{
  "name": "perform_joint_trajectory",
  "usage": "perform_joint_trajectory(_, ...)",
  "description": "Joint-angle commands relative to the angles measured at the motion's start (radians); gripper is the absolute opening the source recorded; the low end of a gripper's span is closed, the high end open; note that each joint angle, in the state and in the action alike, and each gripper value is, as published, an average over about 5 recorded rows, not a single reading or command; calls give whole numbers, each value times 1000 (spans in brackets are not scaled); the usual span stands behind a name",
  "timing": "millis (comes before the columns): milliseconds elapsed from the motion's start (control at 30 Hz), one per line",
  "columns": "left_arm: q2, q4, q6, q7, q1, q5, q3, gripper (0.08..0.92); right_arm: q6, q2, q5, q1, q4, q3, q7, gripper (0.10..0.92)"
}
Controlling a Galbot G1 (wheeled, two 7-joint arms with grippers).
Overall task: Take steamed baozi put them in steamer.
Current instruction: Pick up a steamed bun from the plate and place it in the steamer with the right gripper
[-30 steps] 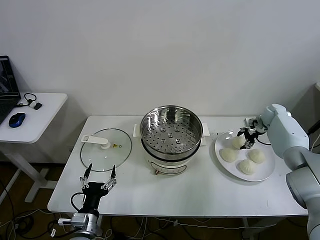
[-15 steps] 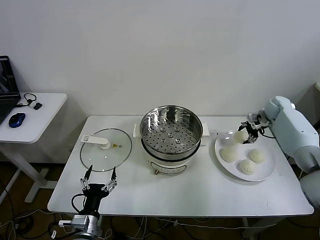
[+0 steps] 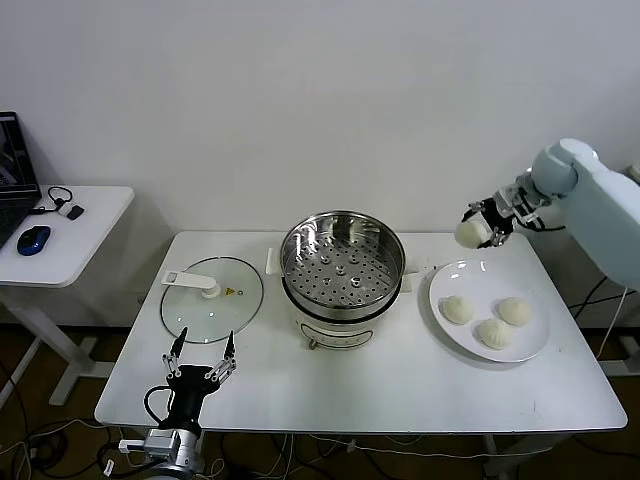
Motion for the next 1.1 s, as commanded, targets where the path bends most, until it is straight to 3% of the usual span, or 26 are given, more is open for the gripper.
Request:
perform_joint_trajectory(33, -1, -8, 3, 0, 2, 3, 1, 823, 4, 16, 194, 341, 217, -317, -13, 712)
perform_joint_trajectory(333, -1, -31, -1, -4, 16, 0, -6, 823, 24, 242, 172, 366, 165, -374, -12, 712)
perform_joint_trajectory(733, -2, -55, -3, -7, 23, -11, -23, 823, 168, 540, -99, 147, -86, -306, 0, 712)
perform_joint_trajectory(1100, 3, -51, -5, -6, 27, -28, -32, 823, 281, 627, -348, 33, -262, -182, 21, 712)
